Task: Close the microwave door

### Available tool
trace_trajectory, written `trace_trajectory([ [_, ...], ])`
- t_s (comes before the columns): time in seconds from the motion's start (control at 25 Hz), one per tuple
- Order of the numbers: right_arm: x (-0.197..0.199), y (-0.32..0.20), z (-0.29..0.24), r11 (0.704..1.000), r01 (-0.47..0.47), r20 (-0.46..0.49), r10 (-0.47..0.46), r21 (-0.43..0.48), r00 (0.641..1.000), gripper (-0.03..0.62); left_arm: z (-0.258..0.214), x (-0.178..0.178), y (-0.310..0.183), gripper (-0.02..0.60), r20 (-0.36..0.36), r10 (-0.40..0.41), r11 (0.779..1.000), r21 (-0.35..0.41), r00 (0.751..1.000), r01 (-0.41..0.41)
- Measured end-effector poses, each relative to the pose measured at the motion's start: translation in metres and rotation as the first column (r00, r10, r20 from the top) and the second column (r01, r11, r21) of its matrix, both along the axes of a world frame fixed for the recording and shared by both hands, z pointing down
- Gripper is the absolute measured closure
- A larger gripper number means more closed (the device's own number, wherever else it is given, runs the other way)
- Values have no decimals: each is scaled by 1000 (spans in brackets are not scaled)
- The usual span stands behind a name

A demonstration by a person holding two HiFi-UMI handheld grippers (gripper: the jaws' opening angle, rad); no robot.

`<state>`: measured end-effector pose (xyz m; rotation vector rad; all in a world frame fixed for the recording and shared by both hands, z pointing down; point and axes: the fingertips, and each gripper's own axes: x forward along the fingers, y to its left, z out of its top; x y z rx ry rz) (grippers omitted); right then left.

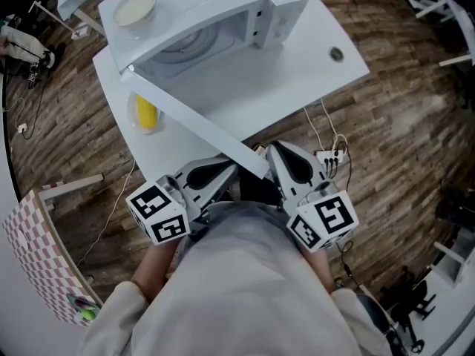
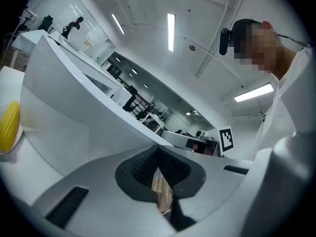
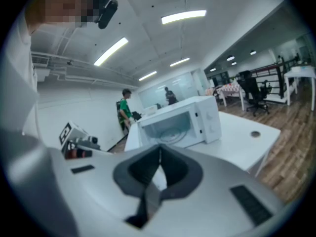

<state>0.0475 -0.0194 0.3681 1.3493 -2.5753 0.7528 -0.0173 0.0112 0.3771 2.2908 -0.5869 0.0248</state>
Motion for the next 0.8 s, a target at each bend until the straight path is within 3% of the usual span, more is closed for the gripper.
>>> trace_trajectory([
  [0.52,9,-23,-3,996,88,20,-88,8,996,571,0,17,-21,565,9,-46,999,0,999,46],
  [0.8,12,-33,-1,989,148,33,-148,11,988,571,1,20,-31,565,-14,-112,994,-19,994,112],
])
